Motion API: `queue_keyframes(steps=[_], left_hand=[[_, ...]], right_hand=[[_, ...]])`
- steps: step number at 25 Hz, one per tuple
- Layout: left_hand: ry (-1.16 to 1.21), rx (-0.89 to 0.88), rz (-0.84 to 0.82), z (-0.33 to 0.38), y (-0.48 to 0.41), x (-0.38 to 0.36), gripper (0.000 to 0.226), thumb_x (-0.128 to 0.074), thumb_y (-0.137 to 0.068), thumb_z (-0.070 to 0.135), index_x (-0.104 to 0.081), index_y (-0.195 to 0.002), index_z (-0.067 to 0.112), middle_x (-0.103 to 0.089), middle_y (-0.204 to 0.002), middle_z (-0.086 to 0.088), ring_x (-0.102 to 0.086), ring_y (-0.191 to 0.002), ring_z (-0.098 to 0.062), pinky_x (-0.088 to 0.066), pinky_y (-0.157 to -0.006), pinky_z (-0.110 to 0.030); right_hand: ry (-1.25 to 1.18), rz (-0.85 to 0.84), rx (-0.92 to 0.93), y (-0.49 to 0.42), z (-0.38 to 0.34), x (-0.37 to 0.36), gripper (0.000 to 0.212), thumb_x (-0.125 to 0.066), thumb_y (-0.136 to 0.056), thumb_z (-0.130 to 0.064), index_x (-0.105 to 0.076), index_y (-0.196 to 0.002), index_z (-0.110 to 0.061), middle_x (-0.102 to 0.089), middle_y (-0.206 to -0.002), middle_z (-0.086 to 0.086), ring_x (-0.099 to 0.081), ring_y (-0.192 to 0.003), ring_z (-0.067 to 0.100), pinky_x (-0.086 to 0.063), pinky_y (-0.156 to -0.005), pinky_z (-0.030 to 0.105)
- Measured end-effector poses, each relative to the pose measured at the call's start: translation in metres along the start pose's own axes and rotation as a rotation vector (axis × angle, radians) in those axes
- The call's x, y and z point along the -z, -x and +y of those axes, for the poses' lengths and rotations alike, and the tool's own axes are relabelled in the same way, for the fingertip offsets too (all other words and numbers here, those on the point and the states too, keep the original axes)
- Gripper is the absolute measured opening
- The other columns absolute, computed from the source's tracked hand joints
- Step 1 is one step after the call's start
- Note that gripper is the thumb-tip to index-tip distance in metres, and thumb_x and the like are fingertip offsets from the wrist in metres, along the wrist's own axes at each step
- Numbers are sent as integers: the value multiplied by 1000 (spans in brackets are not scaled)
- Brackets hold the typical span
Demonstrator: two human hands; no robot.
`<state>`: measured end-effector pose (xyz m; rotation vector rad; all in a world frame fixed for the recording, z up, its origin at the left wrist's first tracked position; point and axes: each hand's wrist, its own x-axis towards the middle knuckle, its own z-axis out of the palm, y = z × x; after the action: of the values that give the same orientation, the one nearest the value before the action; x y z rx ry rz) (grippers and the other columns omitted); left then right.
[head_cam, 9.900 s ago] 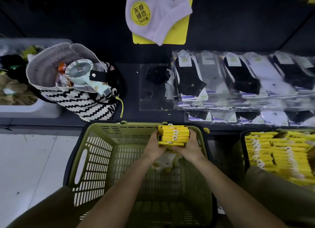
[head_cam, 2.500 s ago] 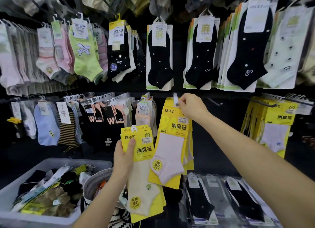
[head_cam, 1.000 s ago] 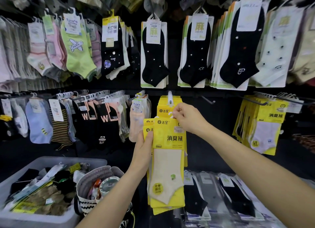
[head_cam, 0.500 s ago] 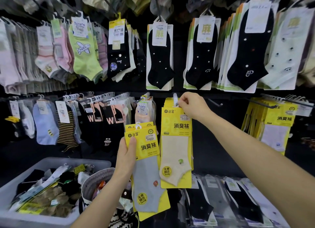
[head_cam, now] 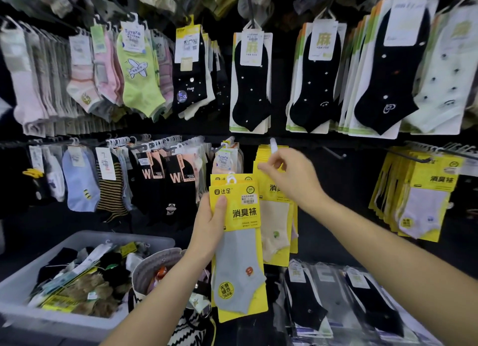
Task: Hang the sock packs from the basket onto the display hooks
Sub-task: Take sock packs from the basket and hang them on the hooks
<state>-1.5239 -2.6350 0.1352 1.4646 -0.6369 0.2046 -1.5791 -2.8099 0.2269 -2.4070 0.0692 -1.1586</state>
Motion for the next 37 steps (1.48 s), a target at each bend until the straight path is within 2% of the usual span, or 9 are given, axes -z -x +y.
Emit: queue_keyframes(steps=[2, 5, 10, 14, 21, 25, 28, 31, 37], left_hand=[[34, -22, -17, 3, 1, -10, 23, -43, -98, 25, -52, -117, 16, -65, -98, 7, -65, -82, 5, -48, -63, -9], [112, -13, -33, 9, 2, -24, 39, -45, -96, 18, -41, -132, 3, -67, -95, 13, -66, -79, 5, -49, -61, -10], [171, 44, -117, 16, 3, -34, 22, -50, -94, 8, -55, -103, 28, -71, -95, 12, -67, -86, -1, -52, -66, -14], [151, -9, -154, 22, 5, -39, 25, -50, -95, 9, -54, -105, 32, -69, -105, 5, -67, -96, -12, -54, -74, -22], [188, -7, -185, 18, 5, -53, 20, -38, -100, 15, -49, -109, 29, -57, -90, 47, -58, -88, 19, -47, -65, -4], [257, 85, -62, 10, 0, -48, 42, -36, -100, 19, -62, -100, 52, -66, -99, 28, -63, -98, -2, -53, -76, -19], [218, 114, 45, -1, -8, -32, 29, -37, -100, 21, -54, -123, 28, -62, -116, 3, -61, -102, -11, -54, -81, -26], [152, 98, 104, -8, -10, -11, 18, -38, -100, 20, -56, -98, 24, -63, -93, 6, -64, -79, -1, -50, -61, -15], [84, 102, 166, -19, -10, 23, 17, -38, -100, 21, -53, -94, 25, -60, -93, 4, -62, -82, -8, -50, -69, -27]], right_hand=[[8, -198, -61, 18, -10, -8, 43, -66, -68, -61, -53, -87, -26, -52, -75, -13, -49, -70, 5, -44, -63, 31], [-87, -263, -199, 22, -6, -7, 42, -76, -69, -47, -51, -94, -23, -57, -78, -8, -55, -76, 13, -47, -66, 31], [-272, -241, -313, 19, 11, 9, 36, -79, -71, -32, -55, -93, -18, -67, -95, 10, -65, -89, 24, -54, -80, 41], [-254, -252, -203, 11, 13, 22, 10, -67, -83, -33, -64, -87, -24, -62, -85, -6, -55, -76, 9, -47, -68, 26], [-133, -312, -165, -3, 19, 26, 13, -55, -92, -22, -61, -82, -17, -53, -75, -11, -47, -68, 2, -39, -61, 18], [-166, -260, -171, -5, 22, 23, 12, -52, -93, -19, -58, -83, -14, -53, -71, -9, -46, -64, 6, -39, -62, 23], [-154, -180, -218, -20, 25, 29, 13, -52, -93, -20, -59, -84, -14, -57, -73, -4, -50, -67, 12, -43, -64, 27], [-125, -167, -225, -36, 23, 25, 15, -53, -92, -21, -62, -87, -11, -63, -81, 3, -53, -74, 15, -46, -70, 32], [83, -117, -204, -44, 26, 8, 19, -49, -91, -24, -60, -83, -11, -57, -71, -2, -50, -61, 14, -45, -59, 32]])
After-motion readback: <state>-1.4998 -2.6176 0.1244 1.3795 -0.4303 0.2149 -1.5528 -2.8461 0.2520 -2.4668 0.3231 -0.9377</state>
